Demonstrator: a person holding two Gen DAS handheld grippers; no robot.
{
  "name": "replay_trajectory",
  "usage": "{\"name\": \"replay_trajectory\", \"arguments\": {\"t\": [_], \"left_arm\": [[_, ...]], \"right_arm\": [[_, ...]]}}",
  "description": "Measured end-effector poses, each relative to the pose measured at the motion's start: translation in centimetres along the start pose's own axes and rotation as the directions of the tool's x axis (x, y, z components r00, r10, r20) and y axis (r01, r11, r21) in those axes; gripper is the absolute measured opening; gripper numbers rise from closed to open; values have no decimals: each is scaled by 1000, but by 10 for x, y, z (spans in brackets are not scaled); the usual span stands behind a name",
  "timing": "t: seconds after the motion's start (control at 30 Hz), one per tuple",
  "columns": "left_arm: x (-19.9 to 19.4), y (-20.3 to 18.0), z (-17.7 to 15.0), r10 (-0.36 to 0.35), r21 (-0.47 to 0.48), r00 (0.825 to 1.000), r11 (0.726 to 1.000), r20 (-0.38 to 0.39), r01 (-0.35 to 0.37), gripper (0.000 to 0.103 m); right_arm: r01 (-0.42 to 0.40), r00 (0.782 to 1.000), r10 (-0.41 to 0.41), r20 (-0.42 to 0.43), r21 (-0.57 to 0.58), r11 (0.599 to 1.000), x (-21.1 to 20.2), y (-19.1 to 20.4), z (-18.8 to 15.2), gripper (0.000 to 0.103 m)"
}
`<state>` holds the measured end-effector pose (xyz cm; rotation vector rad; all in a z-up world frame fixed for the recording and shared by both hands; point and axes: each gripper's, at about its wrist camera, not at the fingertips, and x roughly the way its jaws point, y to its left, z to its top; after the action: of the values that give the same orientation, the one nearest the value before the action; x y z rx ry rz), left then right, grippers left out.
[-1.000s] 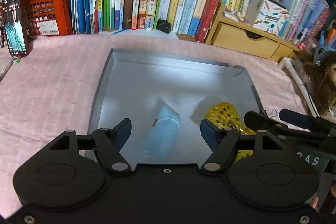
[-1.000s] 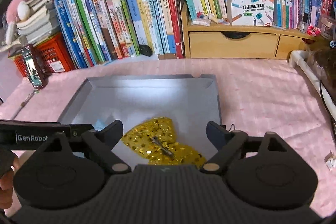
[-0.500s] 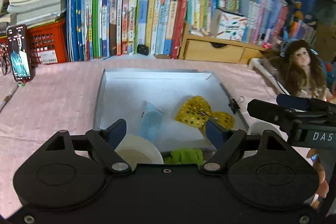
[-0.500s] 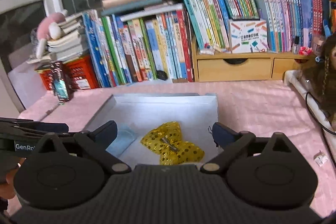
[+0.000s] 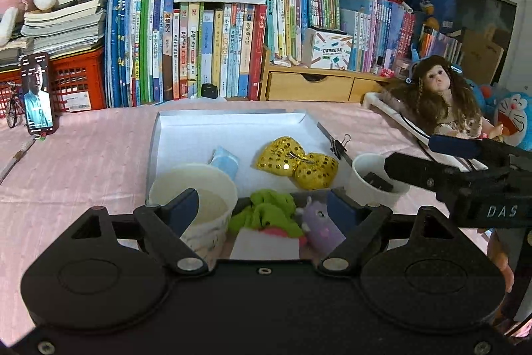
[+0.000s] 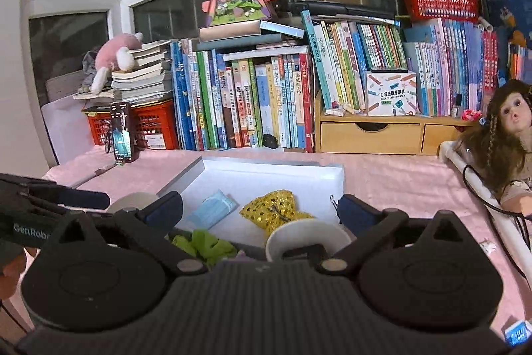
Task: Organize books
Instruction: 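Withdraw both tools from the tray back toward the cluttered items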
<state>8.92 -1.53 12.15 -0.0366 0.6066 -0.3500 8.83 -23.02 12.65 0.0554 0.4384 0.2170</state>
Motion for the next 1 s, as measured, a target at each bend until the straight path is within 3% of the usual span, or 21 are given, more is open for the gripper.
{"name": "replay_trajectory", "arguments": {"t": [0.4,0.6,1.0], "left_arm": [[-22,-3,-46,42,-6,997,999,72,-42,84],[-28,-2,-66,72,3,993,997,90,-72,89],[-33,8,-89,124,-12,986,992,111,-123,94]], "right_arm": [[23,999,-21,42,-51,998,-24,12,-37,103],[30,998,-27,53,-66,997,-31,17,-54,103],[43,998,-39,52,-78,996,-35,19,-73,103]]}}
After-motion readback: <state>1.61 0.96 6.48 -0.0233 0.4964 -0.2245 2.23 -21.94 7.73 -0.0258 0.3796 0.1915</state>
